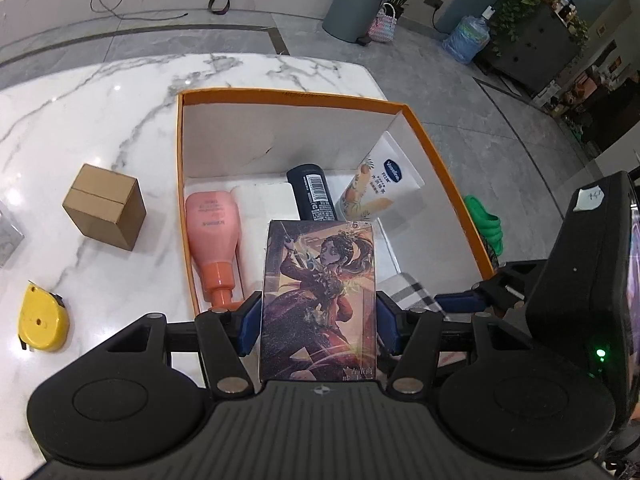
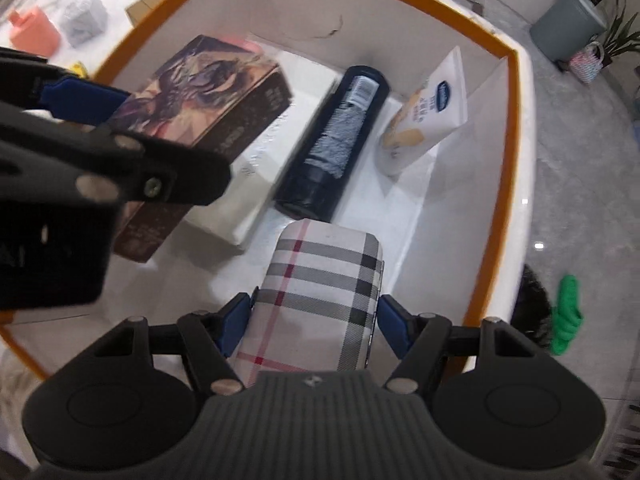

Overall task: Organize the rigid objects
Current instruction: 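Lower the card box and plaid pouch into the orange box and release both, then move both tools back over the tape measure and cardboard cube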

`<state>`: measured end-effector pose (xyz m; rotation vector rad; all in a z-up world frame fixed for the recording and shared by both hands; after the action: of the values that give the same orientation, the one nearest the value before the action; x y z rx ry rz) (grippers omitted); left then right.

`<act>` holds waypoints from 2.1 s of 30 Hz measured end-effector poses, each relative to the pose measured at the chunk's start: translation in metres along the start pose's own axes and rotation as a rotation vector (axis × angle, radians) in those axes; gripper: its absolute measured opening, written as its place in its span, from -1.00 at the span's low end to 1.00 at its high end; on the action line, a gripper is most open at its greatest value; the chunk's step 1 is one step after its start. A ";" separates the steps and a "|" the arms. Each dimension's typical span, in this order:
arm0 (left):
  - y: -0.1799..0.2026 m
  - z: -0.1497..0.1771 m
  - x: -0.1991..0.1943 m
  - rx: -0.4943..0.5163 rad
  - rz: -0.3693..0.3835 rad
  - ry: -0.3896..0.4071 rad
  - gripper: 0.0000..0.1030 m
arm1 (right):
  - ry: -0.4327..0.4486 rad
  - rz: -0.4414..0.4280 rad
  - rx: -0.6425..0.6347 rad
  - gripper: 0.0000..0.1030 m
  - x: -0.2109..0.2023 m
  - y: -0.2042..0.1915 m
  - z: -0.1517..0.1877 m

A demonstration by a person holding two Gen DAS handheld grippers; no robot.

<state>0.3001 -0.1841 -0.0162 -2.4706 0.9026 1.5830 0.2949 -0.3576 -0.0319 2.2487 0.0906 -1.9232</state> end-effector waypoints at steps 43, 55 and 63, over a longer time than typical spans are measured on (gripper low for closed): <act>0.033 0.003 0.073 -0.173 0.065 -0.176 0.27 | 0.338 -0.039 -0.287 0.19 -0.028 0.026 0.045; 0.027 0.003 0.079 -0.207 0.073 -0.217 0.38 | 0.328 -0.051 -0.247 0.21 -0.027 0.027 0.044; 0.026 0.004 0.055 -0.181 0.087 -0.185 0.25 | 0.324 -0.040 -0.231 0.22 -0.033 0.025 0.046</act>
<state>0.2993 -0.2280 -0.0584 -2.3728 0.8854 1.9659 0.2494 -0.3882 -0.0035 2.3870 0.3824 -1.4601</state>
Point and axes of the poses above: each gripper's, at about its wrist camera, not at the fingertips, and x roughly the way its jaws point, y to its right, z to its underside, the point moved 1 cm from there along x, roughly the way its jaws point, and after that the axes turned 14 degrees about x, right-handed, at the moved point
